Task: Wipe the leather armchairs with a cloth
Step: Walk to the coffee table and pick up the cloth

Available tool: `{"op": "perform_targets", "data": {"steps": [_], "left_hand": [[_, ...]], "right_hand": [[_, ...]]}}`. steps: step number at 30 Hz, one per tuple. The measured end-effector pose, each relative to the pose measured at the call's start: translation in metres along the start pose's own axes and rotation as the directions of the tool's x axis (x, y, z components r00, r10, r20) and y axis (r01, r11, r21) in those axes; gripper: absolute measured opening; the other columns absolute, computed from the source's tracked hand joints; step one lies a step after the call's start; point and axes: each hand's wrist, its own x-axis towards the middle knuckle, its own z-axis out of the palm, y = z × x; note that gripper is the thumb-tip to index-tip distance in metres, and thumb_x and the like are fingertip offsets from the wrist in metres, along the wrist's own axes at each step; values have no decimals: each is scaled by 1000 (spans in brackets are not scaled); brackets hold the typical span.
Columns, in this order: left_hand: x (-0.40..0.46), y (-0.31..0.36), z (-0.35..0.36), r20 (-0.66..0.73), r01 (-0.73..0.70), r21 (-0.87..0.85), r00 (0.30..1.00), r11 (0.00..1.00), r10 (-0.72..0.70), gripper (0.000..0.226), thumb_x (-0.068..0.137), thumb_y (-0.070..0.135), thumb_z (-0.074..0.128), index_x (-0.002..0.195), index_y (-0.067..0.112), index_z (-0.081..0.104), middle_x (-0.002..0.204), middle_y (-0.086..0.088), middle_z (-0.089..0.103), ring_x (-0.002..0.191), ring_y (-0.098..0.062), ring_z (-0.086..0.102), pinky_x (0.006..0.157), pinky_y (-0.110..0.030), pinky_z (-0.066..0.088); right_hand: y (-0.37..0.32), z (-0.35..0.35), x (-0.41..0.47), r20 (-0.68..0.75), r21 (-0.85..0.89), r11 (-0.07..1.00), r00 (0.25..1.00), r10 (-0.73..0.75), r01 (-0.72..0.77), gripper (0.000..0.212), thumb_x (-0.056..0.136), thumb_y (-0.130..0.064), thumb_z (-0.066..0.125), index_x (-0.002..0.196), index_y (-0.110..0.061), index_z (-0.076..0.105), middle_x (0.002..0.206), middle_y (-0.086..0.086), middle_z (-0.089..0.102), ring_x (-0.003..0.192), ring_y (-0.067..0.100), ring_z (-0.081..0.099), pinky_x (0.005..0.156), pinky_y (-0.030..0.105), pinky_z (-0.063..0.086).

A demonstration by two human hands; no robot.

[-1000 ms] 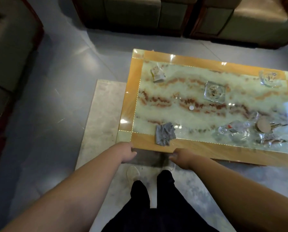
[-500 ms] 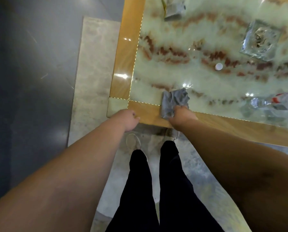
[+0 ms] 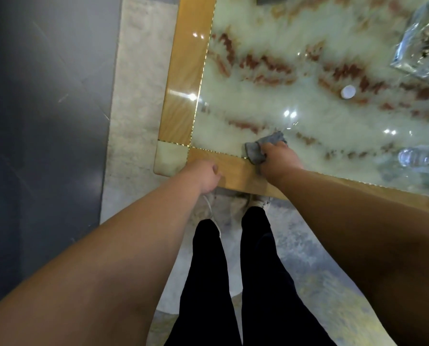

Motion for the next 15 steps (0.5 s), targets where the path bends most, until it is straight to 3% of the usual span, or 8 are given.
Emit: {"op": "perform_targets", "data": {"steps": [2,5,7,11,15], "left_hand": [[-16,5,-8,8,2,-1,1000,1000,-2,45,107,44,54,144,18,59,145,-10,61,130,-33,59,106,-36,48],[-44,12,-26,2,-9,-6,1000,1000,9,46,107,45,53,145,19,57,144,-9,62,128,-32,60,106,-37,49],[-66,16,-42,-23,-18,-10,1000,1000,17,45,106,46,54,143,20,58,143,-9,63,124,-30,61,101,-35,49],[-113,17,-77,-94,-49,12,994,999,50,44,104,46,56,142,23,59,142,-7,63,121,-29,63,91,-30,44],[-164,9,-111,-168,-56,43,984,997,63,47,104,50,53,145,26,57,140,-5,64,122,-28,63,97,-34,50]], "right_hand": [[-1,-20,-12,15,61,998,999,-35,34,43,85,-23,67,128,-27,63,125,13,60,105,33,60,87,37,52],[-3,-51,-40,-8,214,977,1000,13,-11,25,73,-33,64,97,-26,70,81,-2,71,67,19,64,62,26,49],[-5,-71,-59,-13,279,960,999,41,-36,16,77,-37,56,86,-27,66,57,-6,69,49,13,66,49,23,50],[-14,-113,-99,-80,328,944,994,73,-43,11,90,-31,57,81,-33,64,59,-8,69,51,7,66,43,19,45],[-30,-152,-150,-224,333,943,973,60,18,7,95,-31,55,91,-32,62,74,-11,62,65,6,58,47,22,38]]}}
